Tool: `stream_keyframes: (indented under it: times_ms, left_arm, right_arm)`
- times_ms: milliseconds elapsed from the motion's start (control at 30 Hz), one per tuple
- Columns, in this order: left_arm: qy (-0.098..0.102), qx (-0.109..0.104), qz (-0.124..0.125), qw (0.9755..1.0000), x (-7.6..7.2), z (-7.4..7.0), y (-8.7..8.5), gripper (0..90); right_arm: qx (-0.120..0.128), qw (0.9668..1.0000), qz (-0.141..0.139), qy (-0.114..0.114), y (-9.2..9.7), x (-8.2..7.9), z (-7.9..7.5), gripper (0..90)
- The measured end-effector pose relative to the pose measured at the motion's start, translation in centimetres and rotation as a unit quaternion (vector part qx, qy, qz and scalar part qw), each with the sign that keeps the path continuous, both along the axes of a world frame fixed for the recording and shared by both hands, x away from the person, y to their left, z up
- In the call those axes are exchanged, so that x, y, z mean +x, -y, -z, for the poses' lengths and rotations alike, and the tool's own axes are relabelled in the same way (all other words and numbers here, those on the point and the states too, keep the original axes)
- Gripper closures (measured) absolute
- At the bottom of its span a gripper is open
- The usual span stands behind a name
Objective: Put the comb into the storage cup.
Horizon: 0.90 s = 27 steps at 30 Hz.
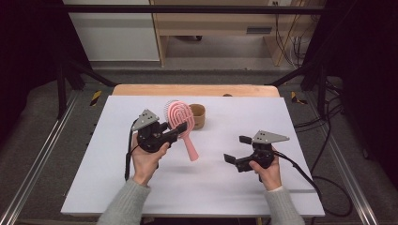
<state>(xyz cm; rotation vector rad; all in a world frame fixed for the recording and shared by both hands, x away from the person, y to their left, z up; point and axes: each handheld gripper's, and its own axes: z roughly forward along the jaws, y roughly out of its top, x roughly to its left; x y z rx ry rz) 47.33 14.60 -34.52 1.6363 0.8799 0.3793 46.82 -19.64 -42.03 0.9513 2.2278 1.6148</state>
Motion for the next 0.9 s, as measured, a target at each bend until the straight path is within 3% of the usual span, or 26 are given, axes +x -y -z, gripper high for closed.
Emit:
stream_keyframes:
  times_ms: [367, 900]
  left_arm:
    - [0.002, 0.001, -0.006, 1.0, 0.5, -0.6, -0.6, 63.1]
    - [0.009, 0.007, -0.013, 0.9998, 1.2, -1.7, -1.2, 63.1]
  right_arm:
    - [0.007, 0.9997, 0.019, 0.014, 2.6, -0.1, 0.9, 0.5]
    - [0.01, 0.9991, 0.042, 0.003, 4.9, -0.4, 2.2, 0.3]
